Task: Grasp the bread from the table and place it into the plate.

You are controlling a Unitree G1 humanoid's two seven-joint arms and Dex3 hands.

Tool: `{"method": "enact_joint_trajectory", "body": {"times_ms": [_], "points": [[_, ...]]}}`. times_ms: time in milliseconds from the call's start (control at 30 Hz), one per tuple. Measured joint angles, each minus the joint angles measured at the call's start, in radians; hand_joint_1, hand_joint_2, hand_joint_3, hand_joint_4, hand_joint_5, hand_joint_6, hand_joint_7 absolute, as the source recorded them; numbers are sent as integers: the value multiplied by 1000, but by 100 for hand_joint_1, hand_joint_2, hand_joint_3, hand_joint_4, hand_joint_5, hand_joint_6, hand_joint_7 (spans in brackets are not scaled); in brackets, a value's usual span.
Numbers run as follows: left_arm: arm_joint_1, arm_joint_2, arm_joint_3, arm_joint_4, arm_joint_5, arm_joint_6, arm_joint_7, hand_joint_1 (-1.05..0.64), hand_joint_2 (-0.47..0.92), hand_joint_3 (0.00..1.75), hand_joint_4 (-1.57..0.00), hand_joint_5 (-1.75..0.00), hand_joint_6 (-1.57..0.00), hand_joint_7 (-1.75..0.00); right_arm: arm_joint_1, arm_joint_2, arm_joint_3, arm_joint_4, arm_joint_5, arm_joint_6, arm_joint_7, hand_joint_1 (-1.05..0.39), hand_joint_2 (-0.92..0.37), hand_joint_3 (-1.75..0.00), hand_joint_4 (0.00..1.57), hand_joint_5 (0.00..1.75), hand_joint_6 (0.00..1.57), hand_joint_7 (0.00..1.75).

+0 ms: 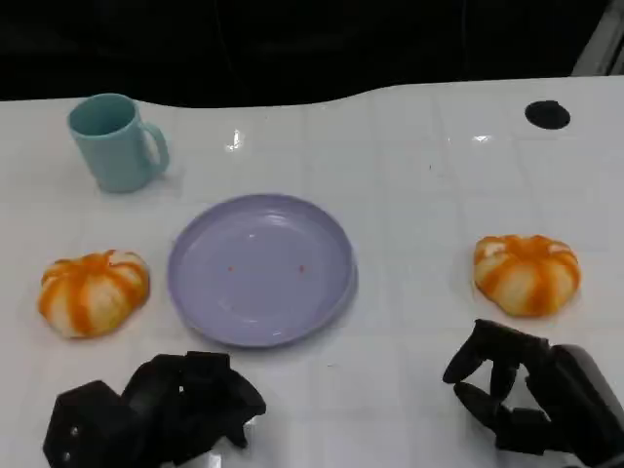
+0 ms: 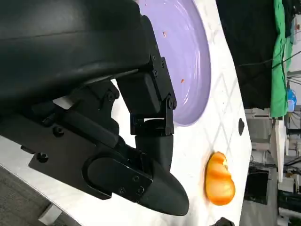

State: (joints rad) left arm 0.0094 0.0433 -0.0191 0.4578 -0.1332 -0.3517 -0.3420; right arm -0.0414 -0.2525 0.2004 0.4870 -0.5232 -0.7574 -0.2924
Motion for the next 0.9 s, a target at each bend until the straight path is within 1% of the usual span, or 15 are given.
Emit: {"method": "enact_joint_trajectory", "body": {"times_ms": [33, 100, 133, 200, 267, 400, 467, 500, 567, 600, 633, 667, 700, 733, 900], "points": [[0, 0, 0, 0, 0, 0, 0, -105, 86, 0, -87, -151, -127, -80, -1, 0, 0, 0, 0, -3, -4, -36, -66, -71, 67, 161, 69, 106], [0, 0, 0, 0, 0, 0, 0, -105, 86, 0, -87, -151, -127, -80, -3, 0, -1, 0, -1, -7, -17, -36, -66, -70, 68, 158, 71, 100], [0, 0, 0, 0, 0, 0, 0, -105, 86, 0, -87, -151, -127, -80, -5, 0, -2, 0, -1, -10, -22, -35, -68, -67, 69, 147, 74, 90], [-1, 0, 0, 0, 0, 0, 0, -105, 86, 0, -88, -151, -126, -80, -8, 0, -5, 1, -13, -20, -48, -35, -74, -54, 69, 131, 81, 68], [-1, 0, 0, 1, 0, 0, 0, -105, 87, 0, -88, -151, -126, -80, -13, 0, -11, 2, -31, -37, -85, -35, -79, -45, 66, 129, 82, 59], [-2, 0, 0, 2, 0, 0, 0, -105, 86, 0, -87, -151, -126, -80, -28, -3, -23, 1, -52, -50, -124, -38, -90, -25, 66, 107, 84, 38], [-3, 0, 0, 3, 1, 0, 0, -105, 86, 0, -87, -150, -126, -80, -31, -9, -27, 0, -52, -50, -129, -38, -92, -21, 69, 77, 85, 23], [-4, 0, 0, 4, 1, 0, 0, -105, 86, 0, -87, -150, -126, -80, -32, -13, -28, -2, -52, -51, -129, -38, -92, -20, 68, 70, 85, 19], [-7, 0, 0, 6, 1, 0, 0, -105, 86, 0, -87, -151, -126, -80, -36, -25, -31, -4, -51, -52, -125, -40, -92, -19, 66, 56, 82, 11], [-9, 0, 0, 7, 1, 0, 0, -105, 86, 0, -87, -151, -126, -80, -38, -31, -33, -8, -51, -50, -120, -42, -92, -19, 63, 46, 78, 6], [-10, 0, 0, 8, 1, 0, 0, -105, 86, 0, -88, -151, -126, -80, -39, -40, -33, -16, -54, -44, -115, -43, -92, -19, 60, 41, 75, 3], [-12, 0, -1, 9, 1, 0, 0, -105, 86, 0, -88, -151, -127, -80, -42, -49, -34, -28, -59, -33, -111, -44, -92, -19, 58, 39, 73, 2], [-14, 0, -1, 11, 1, 0, 0, -105, 86, 0, -88, -151, -127, -80, -47, -59, -35, -37, -69, -23, -109, -46, -92, -19, 52, 33, 64, 1], [-15, 0, -1, 13, 2, 0, 0, -105, 86, 0, -88, -151, -127, -80, -52, -67, -36, -47, -75, -10, -104, -47, -92, -19, 48, 30, 60, 0], [-19, 0, -1, 16, 9, 0, 1, -105, 86, 0, -88, -151, -127, -80, -61, -91, -44, -103, -96, 88, -68, -49, -92, -10, 31, 17, 40, 0]]}}
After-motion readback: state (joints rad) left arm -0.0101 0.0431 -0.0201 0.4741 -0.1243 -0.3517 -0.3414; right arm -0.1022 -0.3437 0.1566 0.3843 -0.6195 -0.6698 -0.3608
